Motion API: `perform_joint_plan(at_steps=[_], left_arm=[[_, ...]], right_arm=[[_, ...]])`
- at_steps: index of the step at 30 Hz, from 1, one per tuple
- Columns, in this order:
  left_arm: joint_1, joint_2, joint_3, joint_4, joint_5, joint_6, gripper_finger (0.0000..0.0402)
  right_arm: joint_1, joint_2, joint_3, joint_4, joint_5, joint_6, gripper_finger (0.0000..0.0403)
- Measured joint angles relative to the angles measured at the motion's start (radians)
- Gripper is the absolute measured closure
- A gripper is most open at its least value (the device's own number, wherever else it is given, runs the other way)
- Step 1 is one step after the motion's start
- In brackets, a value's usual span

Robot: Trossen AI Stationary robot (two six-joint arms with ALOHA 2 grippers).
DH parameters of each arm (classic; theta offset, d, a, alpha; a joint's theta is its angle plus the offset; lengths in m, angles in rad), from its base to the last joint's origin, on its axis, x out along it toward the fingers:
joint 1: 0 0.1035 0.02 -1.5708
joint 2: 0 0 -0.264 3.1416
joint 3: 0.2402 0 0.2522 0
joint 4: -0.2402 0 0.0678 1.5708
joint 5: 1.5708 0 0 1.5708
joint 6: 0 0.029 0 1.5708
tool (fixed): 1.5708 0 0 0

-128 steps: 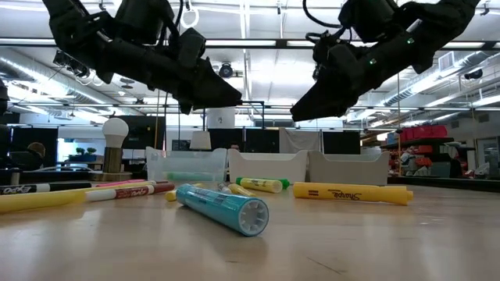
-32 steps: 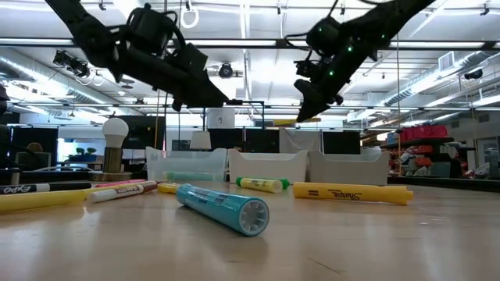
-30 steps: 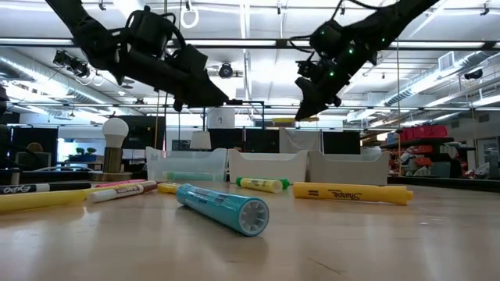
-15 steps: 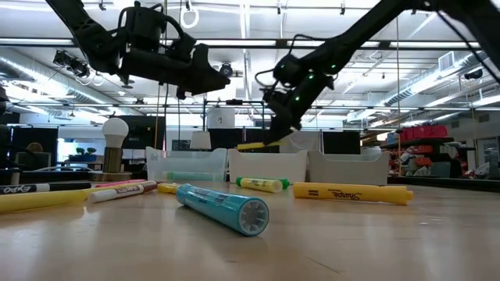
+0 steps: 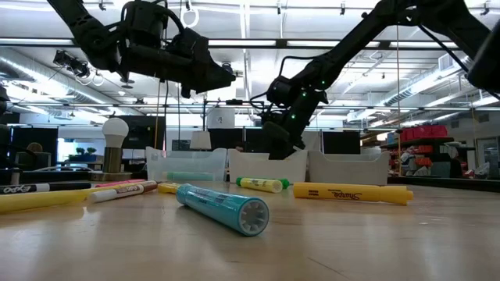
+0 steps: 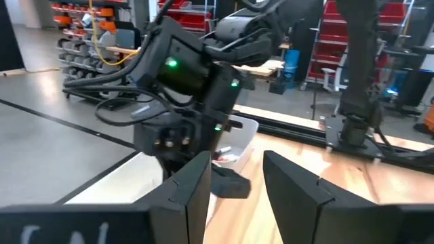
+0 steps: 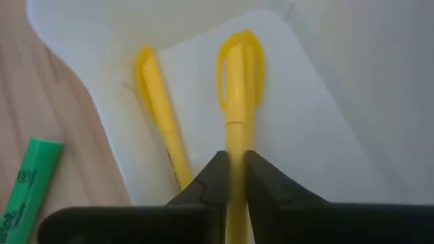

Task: Pick & Place Markers
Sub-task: Put the yellow pen into the white bin, then put the light brown marker pen into the gray bin

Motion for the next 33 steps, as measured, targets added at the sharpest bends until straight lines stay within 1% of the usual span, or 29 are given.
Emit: perform_joint_plan(at_steps=[8,11,13,16,19,22,26,29,33], left_arm=[[-0.052,0.000,0.000,0.000,-0.001,-0.002,0.0260],[-0.075,0.000,0.000,0.000,0.001,-0.031,0.0260],[-0.090,0.000,0.000,0.000,0.023,-0.051,0.0260],[-0.117,0.000,0.000,-0.010,0.058,-0.052,0.0260],[-0.139,0.000,0.000,-0.040,0.061,-0.051,0.0260],[-0.149,0.000,0.000,-0.074,0.052,-0.051,0.0260],[-0.152,-0.042,-0.001,-0.171,0.020,-0.053,0.0260],[-0.152,-0.109,0.000,-0.292,-0.011,-0.061,0.0260],[-0.157,-0.192,0.000,-0.409,-0.052,-0.072,0.0260]], right_arm=[[-0.019,0.000,0.000,-0.003,0.000,0.075,0.0340],[-0.021,0.000,0.000,0.010,0.000,0.100,0.0324],[-0.020,-0.007,-0.001,0.014,-0.004,0.110,0.0308],[-0.016,-0.038,-0.001,0.024,-0.008,0.114,0.0283],[0.003,-0.105,-0.001,0.013,-0.005,0.132,0.0267],[0.055,-0.196,-0.001,-0.002,0.031,0.117,0.0265],[0.161,-0.312,-0.014,-0.040,0.135,0.079,0.0277],[0.259,-0.404,-0.076,-0.027,0.210,0.068,0.0289],[0.384,-0.508,-0.212,0.015,0.276,0.103,0.0303]])
